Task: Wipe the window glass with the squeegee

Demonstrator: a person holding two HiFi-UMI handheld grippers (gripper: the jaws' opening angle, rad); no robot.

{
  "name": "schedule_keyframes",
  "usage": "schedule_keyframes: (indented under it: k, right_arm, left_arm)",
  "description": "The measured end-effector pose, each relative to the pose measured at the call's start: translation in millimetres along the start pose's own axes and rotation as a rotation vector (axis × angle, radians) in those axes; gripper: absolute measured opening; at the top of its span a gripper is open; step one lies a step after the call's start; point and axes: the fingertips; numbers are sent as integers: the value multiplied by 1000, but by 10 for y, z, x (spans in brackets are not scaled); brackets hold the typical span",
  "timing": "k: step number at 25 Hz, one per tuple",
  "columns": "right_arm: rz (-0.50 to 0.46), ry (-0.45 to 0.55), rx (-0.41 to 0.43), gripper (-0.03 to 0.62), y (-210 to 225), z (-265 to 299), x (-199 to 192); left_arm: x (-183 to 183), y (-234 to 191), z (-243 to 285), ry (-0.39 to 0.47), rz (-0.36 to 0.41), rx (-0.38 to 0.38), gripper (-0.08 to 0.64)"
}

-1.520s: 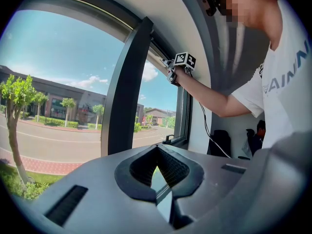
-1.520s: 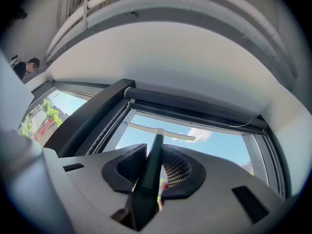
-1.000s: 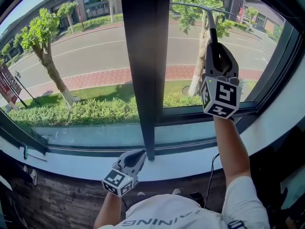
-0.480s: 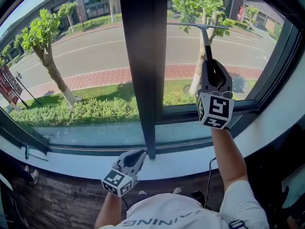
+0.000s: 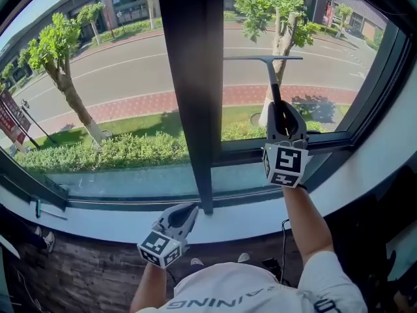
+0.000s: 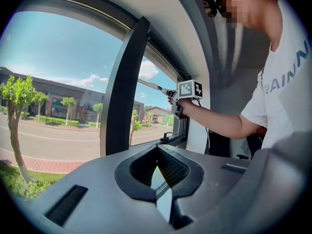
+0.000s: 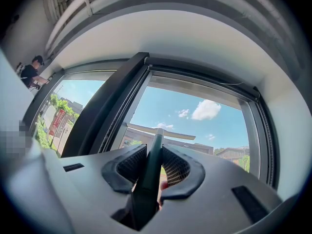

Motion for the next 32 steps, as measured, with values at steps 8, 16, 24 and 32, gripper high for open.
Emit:
schedule_keyframes:
  k: [8, 16, 24, 32]
  right_arm:
    - [-9, -75, 18, 98, -102, -187, -423]
    - [-4, -157, 41, 98, -215, -363, -807]
    - [-2, -221, 51, 98, -301, -503, -1204]
    - [-2, -319, 75, 98, -443, -683, -1625]
  left_arm:
    - [-1, 49, -14, -7, 0, 0, 14]
    - [25, 84, -28, 10, 8, 4, 14]
    - [-8, 70, -29, -2, 6, 12, 14]
    - [1, 82, -29, -7, 0, 8, 14]
Point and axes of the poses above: the fingertips, and each gripper's own axes: z forward along the fingers, y to its right, x out of its top, and after that the axes turned 7 degrees about -x, right-handed
